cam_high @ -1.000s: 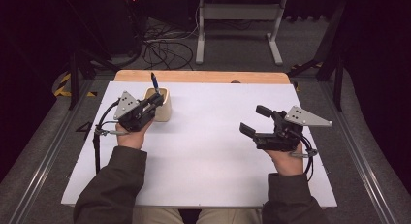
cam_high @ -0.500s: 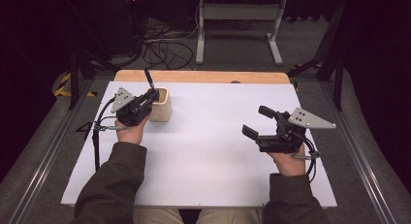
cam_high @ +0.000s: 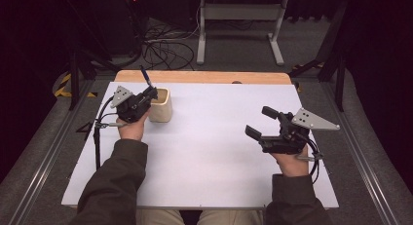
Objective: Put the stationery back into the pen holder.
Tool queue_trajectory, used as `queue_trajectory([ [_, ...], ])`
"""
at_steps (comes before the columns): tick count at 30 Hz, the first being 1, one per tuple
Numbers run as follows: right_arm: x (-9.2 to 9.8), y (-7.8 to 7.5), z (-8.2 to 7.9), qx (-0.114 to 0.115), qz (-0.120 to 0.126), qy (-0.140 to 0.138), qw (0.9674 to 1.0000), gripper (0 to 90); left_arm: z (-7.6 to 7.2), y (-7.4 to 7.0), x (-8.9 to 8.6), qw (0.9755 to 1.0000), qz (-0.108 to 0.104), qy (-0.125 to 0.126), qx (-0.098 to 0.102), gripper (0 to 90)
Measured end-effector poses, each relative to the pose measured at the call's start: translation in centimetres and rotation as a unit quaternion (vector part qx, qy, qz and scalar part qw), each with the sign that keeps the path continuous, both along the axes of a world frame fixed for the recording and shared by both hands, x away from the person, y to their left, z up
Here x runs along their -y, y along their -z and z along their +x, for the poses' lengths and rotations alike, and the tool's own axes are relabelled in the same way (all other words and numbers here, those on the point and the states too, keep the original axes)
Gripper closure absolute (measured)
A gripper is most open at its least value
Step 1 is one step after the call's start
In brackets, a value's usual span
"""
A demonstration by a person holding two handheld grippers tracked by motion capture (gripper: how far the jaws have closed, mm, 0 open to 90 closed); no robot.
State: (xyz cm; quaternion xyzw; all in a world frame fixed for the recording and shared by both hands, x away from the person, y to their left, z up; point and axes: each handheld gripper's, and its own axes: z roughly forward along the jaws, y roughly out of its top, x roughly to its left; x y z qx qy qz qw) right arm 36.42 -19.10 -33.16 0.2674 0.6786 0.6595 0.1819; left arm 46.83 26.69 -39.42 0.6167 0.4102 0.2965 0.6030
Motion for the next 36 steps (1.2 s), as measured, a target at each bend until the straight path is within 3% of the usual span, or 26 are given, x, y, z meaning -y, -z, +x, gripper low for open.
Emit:
queue_trajectory([
  [14, 0.3, 0.0, 0.0, 0.0, 0.002, 0.004, 1.0, 8.2, 1.3, 1.4, 0.0, 0.9997, 0.001, -0.014, -0.02, 79.0],
  [36, 0.4, 0.0, 0.1, -0.002, 0.0, 0.005, 1.0, 8.3, 1.9, 2.3, 0.5, 0.9991, 0.003, -0.022, -0.036, 78.4],
])
